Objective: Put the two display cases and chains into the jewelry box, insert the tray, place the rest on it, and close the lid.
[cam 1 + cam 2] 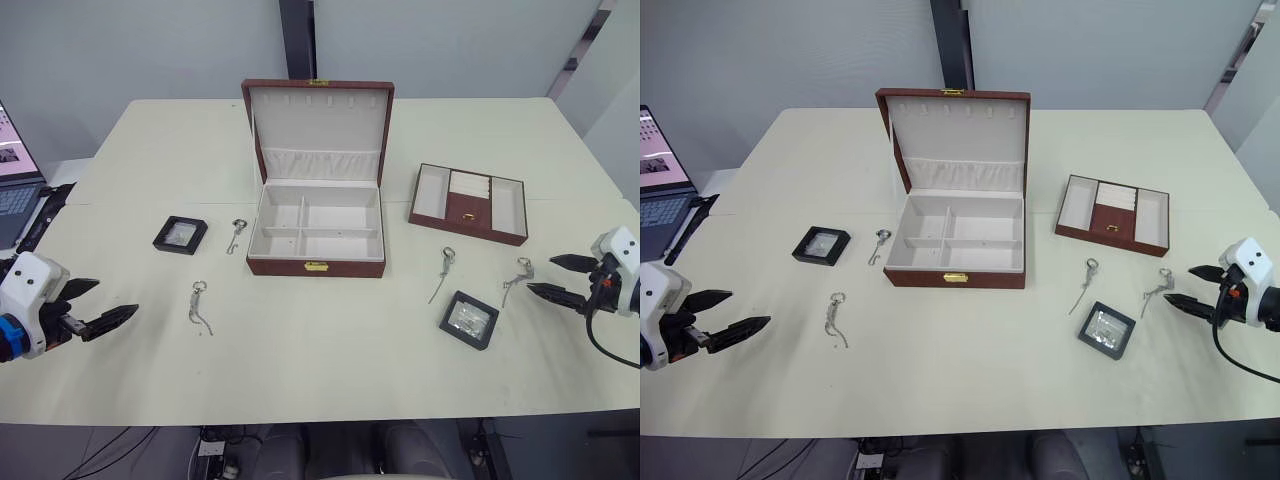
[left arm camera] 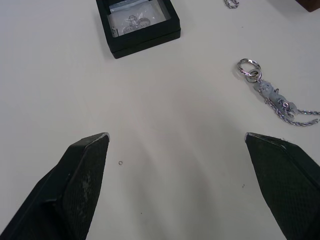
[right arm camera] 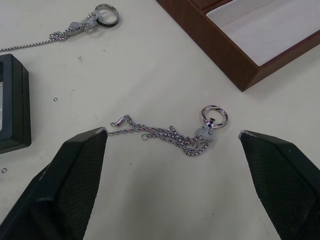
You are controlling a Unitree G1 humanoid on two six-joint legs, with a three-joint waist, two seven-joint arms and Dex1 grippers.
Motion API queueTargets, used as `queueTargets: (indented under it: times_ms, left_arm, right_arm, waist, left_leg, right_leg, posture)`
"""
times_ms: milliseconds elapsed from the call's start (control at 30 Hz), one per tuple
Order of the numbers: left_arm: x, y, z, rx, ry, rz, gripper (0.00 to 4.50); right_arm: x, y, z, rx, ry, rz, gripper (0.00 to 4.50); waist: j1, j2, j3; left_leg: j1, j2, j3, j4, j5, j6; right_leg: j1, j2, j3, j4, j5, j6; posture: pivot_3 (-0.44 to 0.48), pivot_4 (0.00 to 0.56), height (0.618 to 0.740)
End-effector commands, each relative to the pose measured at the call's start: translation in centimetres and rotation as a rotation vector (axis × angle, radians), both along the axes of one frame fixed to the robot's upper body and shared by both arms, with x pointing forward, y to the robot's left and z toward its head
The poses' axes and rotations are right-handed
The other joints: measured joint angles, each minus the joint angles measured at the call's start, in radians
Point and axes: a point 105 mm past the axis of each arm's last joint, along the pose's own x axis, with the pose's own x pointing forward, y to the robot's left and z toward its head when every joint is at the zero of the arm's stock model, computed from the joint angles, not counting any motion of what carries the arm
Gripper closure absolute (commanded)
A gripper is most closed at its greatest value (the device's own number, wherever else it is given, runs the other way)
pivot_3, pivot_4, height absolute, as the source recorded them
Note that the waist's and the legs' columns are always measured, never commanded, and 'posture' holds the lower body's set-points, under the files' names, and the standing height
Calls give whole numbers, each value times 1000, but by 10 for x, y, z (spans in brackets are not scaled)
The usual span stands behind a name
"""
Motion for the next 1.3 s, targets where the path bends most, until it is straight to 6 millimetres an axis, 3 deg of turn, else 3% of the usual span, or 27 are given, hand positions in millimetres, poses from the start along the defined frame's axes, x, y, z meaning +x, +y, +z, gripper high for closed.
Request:
queueTargets:
  times_ms: [33,167,1100,1200,1300]
  left_arm:
    - [1,4,11,12,-33,18,0]
    - [0,8,5,24,-9,30,0]
    - [6,3,14,-5,-55,60,0]
    - [15,-7,24,-50,-112,62,0]
    - [25,-23,30,-120,-155,42,0]
  right_arm:
    - [3,-1,13,-12,-52,3,24]
    - [2,-3,13,-11,-54,-1,24]
    - [0,-9,15,-13,-54,-23,24]
    - [8,-4,32,81,-123,-55,24]
    - [19,17,51,182,-203,-42,24]
  waist:
    - [0,0,0]
    - [0,0,0]
    - [0,0,0]
    - [1,0,0]
    - [-3,0,0]
  left_leg:
    - [0,0,0,0,0,0]
    - [0,0,0,0,0,0]
    - [0,0,0,0,0,0]
    - [0,0,0,0,0,0]
    - [0,0,0,1,0,0]
  right_leg:
    - [0,0,0,0,0,0]
    - [0,0,0,0,0,0]
    - [0,0,0,0,0,0]
    - [0,-1,0,0,0,0]
    - [0,0,0,1,0,0]
  posture:
    - [0,150,740]
    - [0,150,740]
    - [0,150,740]
    - [0,150,740]
    - [0,150,740]
